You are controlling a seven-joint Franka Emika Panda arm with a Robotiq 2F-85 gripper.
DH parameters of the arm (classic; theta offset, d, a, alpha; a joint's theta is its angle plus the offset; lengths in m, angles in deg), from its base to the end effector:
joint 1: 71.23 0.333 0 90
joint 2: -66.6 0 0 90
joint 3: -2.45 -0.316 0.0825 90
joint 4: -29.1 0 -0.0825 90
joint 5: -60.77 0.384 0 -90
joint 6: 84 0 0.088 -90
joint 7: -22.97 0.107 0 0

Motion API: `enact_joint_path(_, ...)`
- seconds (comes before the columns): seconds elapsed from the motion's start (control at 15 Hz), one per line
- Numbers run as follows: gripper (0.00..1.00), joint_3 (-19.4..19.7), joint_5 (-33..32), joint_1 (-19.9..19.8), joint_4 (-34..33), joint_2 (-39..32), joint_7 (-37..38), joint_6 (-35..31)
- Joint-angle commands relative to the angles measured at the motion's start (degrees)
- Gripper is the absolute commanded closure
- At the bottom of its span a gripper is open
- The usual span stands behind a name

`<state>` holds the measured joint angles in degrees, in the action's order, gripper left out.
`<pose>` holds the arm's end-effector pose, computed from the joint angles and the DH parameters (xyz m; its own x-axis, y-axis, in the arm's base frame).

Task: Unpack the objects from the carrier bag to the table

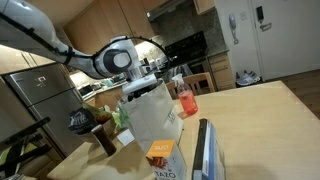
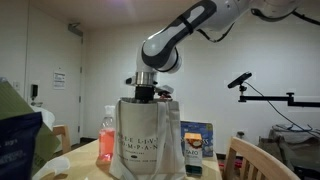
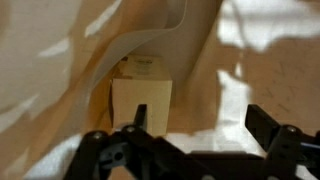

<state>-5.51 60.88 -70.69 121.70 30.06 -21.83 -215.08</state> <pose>0.6904 0.0904 0.2589 0.6201 0.7798 0.0863 0.7840 -0.6199 -0.0326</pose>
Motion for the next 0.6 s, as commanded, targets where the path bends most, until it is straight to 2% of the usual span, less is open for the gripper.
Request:
enact_joint_path(0.0, 0.00, 0.4, -1.8, 0.1, -1.8, -1.5, 1.7, 1.6)
enact_joint_path(0.53, 0.00, -0.2, -2.3, -0.4, -3.2, -3.2, 0.7, 2.3)
